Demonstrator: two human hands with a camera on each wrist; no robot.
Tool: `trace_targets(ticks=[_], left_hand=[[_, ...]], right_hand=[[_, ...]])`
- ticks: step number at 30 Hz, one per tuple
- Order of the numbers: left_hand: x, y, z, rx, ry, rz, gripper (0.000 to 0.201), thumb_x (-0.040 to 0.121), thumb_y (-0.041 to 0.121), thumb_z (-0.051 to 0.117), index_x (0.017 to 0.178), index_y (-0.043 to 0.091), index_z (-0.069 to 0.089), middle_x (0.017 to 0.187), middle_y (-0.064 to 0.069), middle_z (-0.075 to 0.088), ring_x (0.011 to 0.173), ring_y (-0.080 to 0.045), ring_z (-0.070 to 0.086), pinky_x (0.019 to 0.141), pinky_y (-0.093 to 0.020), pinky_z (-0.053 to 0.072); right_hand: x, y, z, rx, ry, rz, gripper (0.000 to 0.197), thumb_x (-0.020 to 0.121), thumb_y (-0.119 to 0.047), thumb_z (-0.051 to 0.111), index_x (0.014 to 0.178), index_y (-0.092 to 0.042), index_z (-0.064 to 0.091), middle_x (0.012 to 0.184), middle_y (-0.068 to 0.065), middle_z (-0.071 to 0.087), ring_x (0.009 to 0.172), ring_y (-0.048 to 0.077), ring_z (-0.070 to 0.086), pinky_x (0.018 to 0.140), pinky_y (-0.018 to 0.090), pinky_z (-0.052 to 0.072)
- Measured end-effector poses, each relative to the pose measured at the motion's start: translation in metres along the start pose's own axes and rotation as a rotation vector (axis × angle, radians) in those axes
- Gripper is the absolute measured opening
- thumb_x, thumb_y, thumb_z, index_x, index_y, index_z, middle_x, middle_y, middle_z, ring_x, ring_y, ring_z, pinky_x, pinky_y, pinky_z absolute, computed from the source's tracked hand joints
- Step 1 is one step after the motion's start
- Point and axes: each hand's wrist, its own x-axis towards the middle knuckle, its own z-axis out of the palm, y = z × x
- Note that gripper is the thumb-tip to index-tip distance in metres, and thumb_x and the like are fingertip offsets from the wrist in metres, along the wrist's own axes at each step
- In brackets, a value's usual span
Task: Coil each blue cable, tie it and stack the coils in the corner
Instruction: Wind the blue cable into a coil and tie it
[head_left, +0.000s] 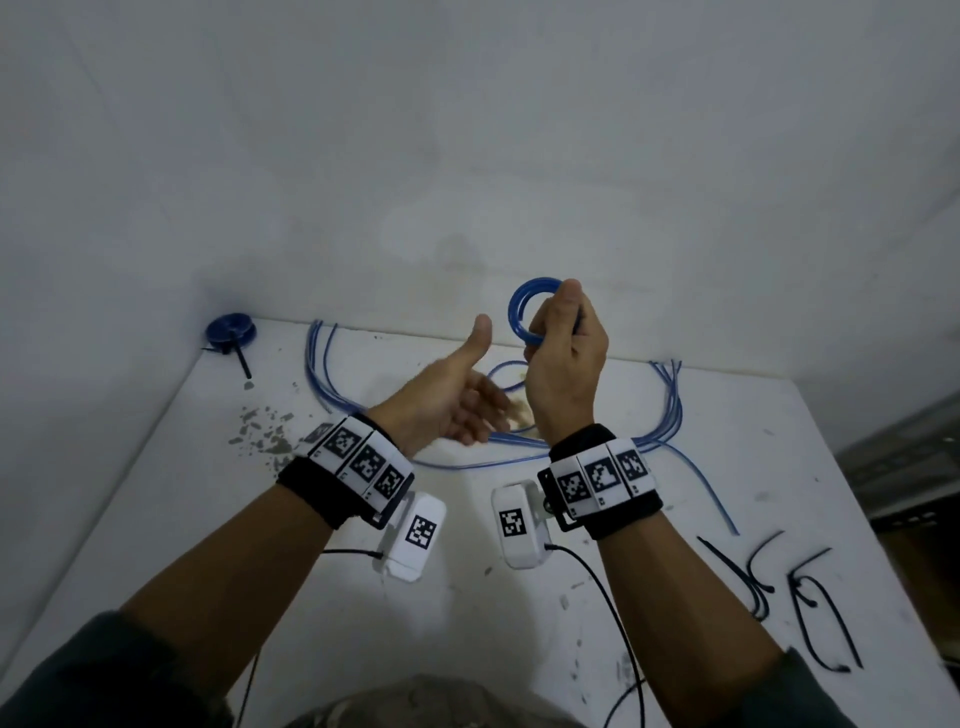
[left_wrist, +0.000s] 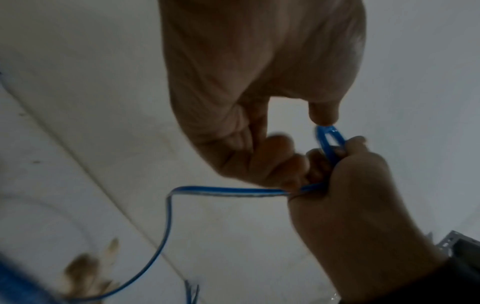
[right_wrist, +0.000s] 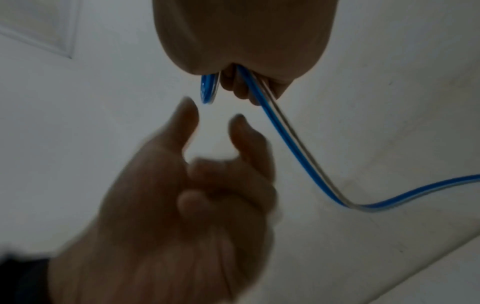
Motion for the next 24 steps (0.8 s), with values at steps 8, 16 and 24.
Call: trace_targets(ticks=[8,16,24], left_hand=[[0.016,0.006,0.001,-0.451,0.281,0.207,0.013,0.091,-0.002,0.06,0.104,-0.004,0.061,0.086,-0.017,0.072,0.079,-0.027,0.071,0.073,-0.032,0.06],[0.01,0.027,-0.015,0.077,0.312,0.426,0.018,0.095,0.003,0.054,0.104,0.006,0.069,0.085,-0.008,0.074,0.069,-0.018,0.068,0.069,-0.031,0.057],[0.011,0.016,-0.016,0.329,-0.005,0.374,0.025,0.101,0.007,0.05,0.117,0.009,0.069,0.094,-0.012,0.075,0.082,-0.02,0.072,0.082,-0.03,0.058]], right_hand=[[-0.01,0.009,-0.006,-0.125,-0.018,0.003,0.042,0.107,-0.024,0.036,0.073,-0.002,0.042,0.065,0.006,0.036,0.056,0.007,0.032,0.053,0.016,0.03],[-0.019,0.028,-0.033,-0.375,-0.309,0.075,0.042,0.106,-0.029,0.04,0.072,-0.006,0.048,0.065,0.004,0.042,0.059,0.008,0.034,0.055,0.02,0.03],[-0.015,0.032,-0.044,-0.434,-0.605,0.127,0.045,0.106,-0.035,0.038,0.083,-0.001,0.056,0.067,-0.002,0.047,0.059,0.004,0.039,0.059,0.027,0.036]])
